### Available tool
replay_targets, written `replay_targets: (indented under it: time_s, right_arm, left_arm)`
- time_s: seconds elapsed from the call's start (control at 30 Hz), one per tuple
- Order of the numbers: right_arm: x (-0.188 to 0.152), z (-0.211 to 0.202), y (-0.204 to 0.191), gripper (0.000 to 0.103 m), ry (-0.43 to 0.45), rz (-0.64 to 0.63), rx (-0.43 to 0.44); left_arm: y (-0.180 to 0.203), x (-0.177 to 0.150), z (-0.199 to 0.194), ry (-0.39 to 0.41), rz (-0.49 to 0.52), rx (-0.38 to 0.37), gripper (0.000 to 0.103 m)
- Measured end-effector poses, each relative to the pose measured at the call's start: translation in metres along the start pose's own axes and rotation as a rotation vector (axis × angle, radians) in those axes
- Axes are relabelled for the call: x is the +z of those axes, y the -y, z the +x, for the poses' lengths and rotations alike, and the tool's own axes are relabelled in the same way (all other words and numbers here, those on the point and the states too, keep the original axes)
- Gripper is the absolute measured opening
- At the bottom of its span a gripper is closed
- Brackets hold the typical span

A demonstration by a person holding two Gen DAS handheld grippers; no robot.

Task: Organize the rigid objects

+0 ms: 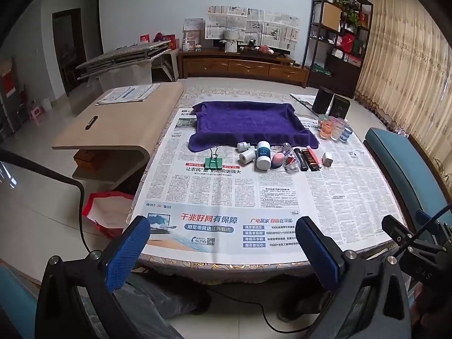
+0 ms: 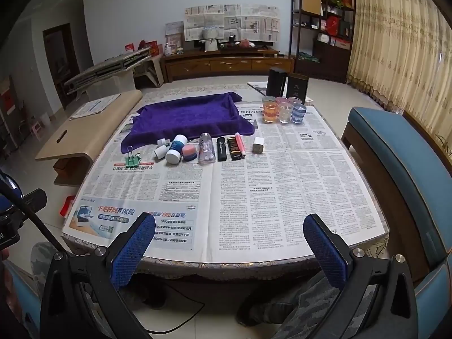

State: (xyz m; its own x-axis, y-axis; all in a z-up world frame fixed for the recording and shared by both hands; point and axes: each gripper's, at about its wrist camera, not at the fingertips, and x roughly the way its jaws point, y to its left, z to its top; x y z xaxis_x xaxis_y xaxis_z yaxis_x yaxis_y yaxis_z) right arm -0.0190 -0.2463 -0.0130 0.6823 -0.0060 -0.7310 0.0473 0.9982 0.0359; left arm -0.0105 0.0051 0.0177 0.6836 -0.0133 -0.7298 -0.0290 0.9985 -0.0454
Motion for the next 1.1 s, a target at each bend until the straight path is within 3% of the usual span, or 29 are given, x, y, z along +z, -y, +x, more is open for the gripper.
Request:
replay_targets:
  time_s: [1.1]
  right_arm:
    - [-0.0018, -0.0051, -0.0023, 0.103, -0.002, -0.01, -0.01]
  left_arm:
    - [0.0044, -0.0022, -0.0046, 0.009, 0.021, 0.001, 0.103]
